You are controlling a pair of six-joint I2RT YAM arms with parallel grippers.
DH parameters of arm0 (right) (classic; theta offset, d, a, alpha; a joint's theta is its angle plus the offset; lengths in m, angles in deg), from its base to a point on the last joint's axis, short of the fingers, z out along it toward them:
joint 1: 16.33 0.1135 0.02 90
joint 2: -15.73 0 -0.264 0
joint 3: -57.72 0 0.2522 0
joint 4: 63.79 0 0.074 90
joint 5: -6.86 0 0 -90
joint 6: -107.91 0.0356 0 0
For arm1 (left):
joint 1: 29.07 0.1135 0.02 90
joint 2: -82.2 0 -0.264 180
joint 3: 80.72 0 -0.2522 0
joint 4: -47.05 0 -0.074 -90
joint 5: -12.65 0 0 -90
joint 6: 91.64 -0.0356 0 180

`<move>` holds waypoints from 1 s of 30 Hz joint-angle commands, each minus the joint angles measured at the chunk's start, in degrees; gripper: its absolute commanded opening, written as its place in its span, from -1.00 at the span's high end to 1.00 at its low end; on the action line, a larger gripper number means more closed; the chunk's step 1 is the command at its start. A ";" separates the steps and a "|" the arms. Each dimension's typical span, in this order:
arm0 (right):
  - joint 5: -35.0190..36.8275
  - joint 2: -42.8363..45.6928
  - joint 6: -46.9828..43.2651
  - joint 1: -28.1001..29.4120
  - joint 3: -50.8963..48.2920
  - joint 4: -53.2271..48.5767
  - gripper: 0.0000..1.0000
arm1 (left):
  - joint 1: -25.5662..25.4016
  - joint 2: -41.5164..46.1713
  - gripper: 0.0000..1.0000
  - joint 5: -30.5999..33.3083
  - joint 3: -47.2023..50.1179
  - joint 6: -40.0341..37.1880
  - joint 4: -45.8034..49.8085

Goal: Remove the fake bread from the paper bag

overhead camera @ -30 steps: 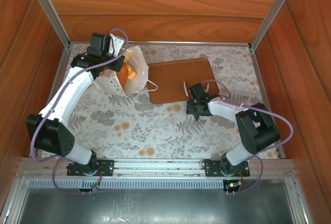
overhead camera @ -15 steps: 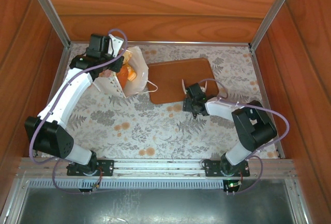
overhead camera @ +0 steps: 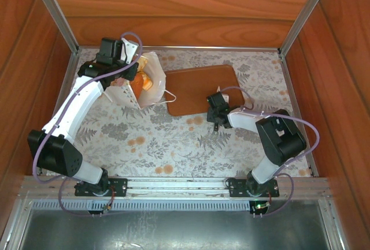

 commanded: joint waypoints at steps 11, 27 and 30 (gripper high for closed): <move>-11.07 17.73 -3.33 1.37 -4.86 -8.62 0.99 | -0.44 2.81 1.00 -3.15 2.49 2.68 -2.65; -19.25 34.15 -5.16 0.09 -5.47 -9.17 1.00 | -2.75 3.19 1.00 -9.11 6.24 -3.80 -14.65; -22.93 35.47 -6.03 0.04 -4.66 -9.00 1.00 | -3.11 3.64 1.00 -9.35 6.85 -5.03 -15.84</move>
